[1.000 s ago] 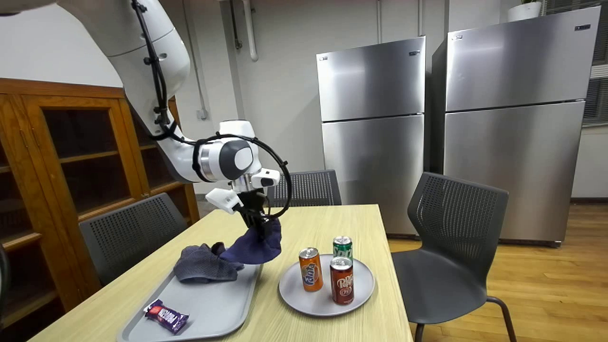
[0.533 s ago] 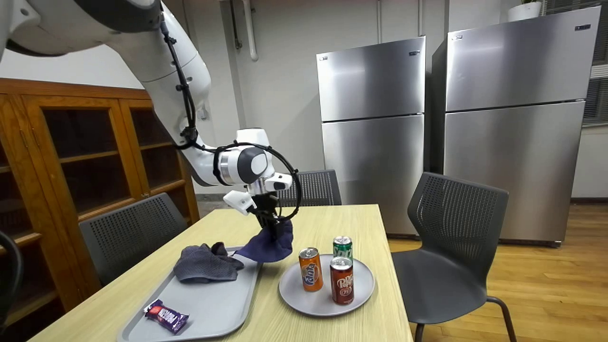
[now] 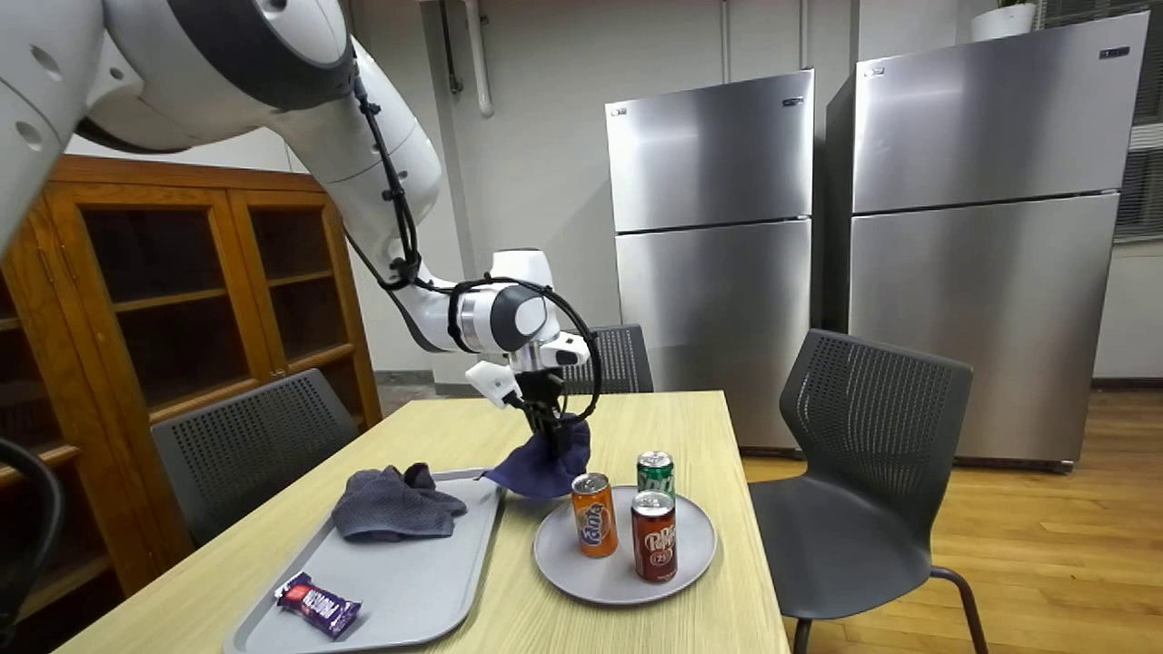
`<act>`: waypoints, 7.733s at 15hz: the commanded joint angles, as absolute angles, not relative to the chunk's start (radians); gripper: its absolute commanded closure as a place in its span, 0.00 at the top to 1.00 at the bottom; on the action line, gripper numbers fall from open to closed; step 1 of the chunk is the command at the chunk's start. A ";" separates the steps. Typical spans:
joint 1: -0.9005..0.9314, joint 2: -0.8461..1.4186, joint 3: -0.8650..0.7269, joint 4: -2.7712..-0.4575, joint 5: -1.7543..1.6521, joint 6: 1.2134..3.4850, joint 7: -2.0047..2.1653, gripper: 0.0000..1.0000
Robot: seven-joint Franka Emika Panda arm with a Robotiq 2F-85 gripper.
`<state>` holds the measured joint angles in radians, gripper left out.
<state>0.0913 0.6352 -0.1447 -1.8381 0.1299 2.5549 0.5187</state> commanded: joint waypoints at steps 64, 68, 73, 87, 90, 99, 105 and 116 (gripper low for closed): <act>0.223 0.491 0.110 -2.081 0.075 2.705 0.208 1.00; 0.279 0.555 0.082 -2.030 0.001 2.725 0.228 1.00; 0.323 0.608 0.061 -1.982 -0.025 2.702 0.245 1.00; 0.370 0.674 -0.027 -1.965 -0.081 2.710 0.273 1.00; 0.368 0.678 -0.024 -1.964 -0.079 2.716 0.272 1.00; 0.367 0.676 -0.019 -1.965 -0.066 2.697 0.291 0.20; 0.341 0.611 0.013 -1.999 -0.044 2.638 0.268 0.03; 0.356 0.388 0.055 -2.042 -0.057 2.458 0.315 0.02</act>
<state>0.3553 0.4834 0.0269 -1.9943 -0.0528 2.5217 0.2674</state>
